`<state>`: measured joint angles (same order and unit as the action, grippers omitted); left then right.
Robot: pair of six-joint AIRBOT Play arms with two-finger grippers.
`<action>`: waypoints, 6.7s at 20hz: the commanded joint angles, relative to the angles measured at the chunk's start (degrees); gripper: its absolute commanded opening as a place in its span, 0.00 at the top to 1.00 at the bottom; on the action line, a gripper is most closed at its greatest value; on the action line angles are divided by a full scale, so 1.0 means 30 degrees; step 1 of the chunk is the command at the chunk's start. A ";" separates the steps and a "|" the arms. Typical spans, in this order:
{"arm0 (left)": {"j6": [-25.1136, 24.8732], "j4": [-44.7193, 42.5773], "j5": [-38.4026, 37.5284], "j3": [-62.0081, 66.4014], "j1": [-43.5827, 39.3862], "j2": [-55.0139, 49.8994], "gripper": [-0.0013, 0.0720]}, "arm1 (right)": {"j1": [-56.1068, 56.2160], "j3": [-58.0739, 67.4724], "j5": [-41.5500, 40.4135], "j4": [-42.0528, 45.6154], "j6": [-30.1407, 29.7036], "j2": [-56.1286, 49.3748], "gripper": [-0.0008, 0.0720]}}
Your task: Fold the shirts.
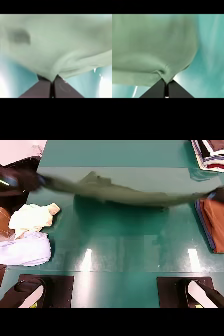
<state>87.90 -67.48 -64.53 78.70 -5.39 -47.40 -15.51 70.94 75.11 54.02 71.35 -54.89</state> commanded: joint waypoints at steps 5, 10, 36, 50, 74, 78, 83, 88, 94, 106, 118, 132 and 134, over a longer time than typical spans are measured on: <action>0.1202 -0.0386 0.1552 1.2364 0.0022 0.0882 0.95 | 0.0102 1.1322 -0.0772 0.2171 0.0852 0.2754 0.97; 0.1231 -0.1953 0.2047 1.3158 0.0022 0.0277 0.95 | 0.0124 1.6320 0.1370 0.4481 0.1960 0.0648 0.97; -0.0488 -0.2892 -0.0248 0.7475 0.0022 -1.6619 0.94 | 0.4051 1.1489 0.1530 0.6076 0.2244 -1.4455 0.97; -0.0408 -0.4517 -0.2973 0.1792 0.0029 -1.4047 0.25 | 0.4175 0.3628 0.1486 0.3891 0.2076 -1.0448 0.47; -0.0831 0.4080 0.1304 -1.5759 0.0022 -0.4095 0.94 | 0.1537 -0.3563 0.2215 0.4925 0.1887 -0.1974 0.47; -0.0809 0.3497 0.0969 -1.5023 0.0022 -0.2703 0.95 | -0.1188 -0.5712 0.4539 0.6834 0.1909 -0.2892 0.28; -0.0809 0.3483 0.0860 -1.4972 0.0022 -0.1960 0.94 | -0.2106 -1.0994 0.1763 0.4189 0.1858 -0.4211 0.29; -0.0809 0.3468 0.0765 -1.4972 0.0022 -0.1960 0.94 | 0.0073 -1.1737 0.0510 0.3854 0.1858 -0.5333 0.40; 0.0714 0.0656 -0.2375 -1.4965 0.0022 -0.0197 0.95 | 0.1727 -1.1744 0.1741 0.6615 0.1909 -0.2565 0.97; 0.1450 0.0867 -0.1960 -1.1978 0.0022 0.2178 0.95 | 0.3257 -0.6207 0.2565 0.8349 0.1916 0.0707 0.97; -0.0437 0.0131 0.5209 -0.7184 0.0022 -0.8408 0.94 | 0.4430 0.3825 0.0867 0.4794 0.1902 -1.1701 0.96; -0.0459 0.2871 0.1530 -0.6033 -0.0299 -0.8327 0.94 | -0.1239 0.2463 0.2645 0.1421 -0.0546 -1.3712 0.19; -0.0408 0.3213 0.2506 -0.6033 -0.0998 -0.8393 0.94 | -0.1355 0.1698 0.2601 -0.0321 -0.1290 -1.4659 0.19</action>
<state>86.67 -60.97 -59.46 60.47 -6.61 -72.42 -17.43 79.50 82.94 59.24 70.72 -96.20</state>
